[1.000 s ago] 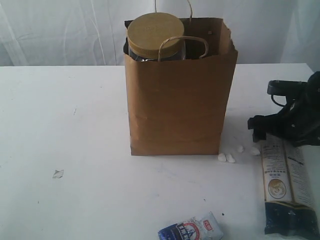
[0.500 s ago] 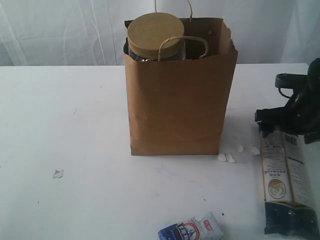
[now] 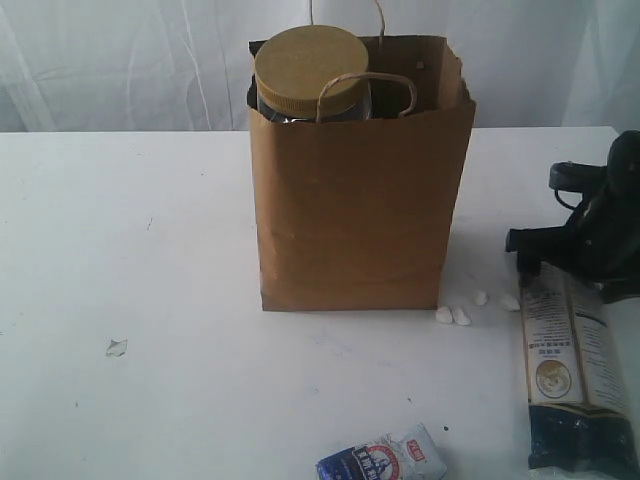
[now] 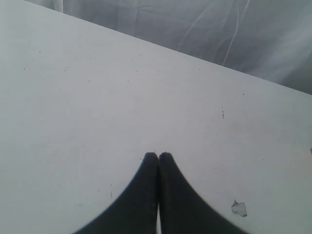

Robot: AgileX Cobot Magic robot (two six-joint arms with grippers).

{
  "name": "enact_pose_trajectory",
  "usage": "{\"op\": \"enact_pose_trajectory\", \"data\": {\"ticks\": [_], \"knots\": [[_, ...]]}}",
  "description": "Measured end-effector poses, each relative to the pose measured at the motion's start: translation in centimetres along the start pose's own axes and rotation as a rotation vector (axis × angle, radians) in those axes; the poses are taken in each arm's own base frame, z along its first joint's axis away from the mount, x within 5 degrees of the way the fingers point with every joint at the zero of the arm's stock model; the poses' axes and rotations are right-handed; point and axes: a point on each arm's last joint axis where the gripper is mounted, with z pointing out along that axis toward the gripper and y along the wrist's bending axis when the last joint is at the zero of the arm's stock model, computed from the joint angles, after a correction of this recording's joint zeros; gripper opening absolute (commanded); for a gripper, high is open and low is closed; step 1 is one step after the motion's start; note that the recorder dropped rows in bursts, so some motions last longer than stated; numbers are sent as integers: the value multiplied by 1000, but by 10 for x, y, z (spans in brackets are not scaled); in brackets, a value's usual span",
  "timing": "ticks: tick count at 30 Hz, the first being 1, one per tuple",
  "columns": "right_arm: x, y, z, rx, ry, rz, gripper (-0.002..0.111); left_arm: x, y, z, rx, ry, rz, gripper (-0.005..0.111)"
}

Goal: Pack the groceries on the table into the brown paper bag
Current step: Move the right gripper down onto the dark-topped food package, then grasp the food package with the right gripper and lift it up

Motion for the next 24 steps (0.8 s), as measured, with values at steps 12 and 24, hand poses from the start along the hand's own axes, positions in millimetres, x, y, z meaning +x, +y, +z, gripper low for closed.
{"op": "enact_pose_trajectory", "data": {"ticks": [12,24], "knots": [[0,2,5,-14,3,-8,21,0,0,0,0,0,0,0],[-3,1,-26,-21,-34,-129,0,0,0,0,0,0,0,0]]}}
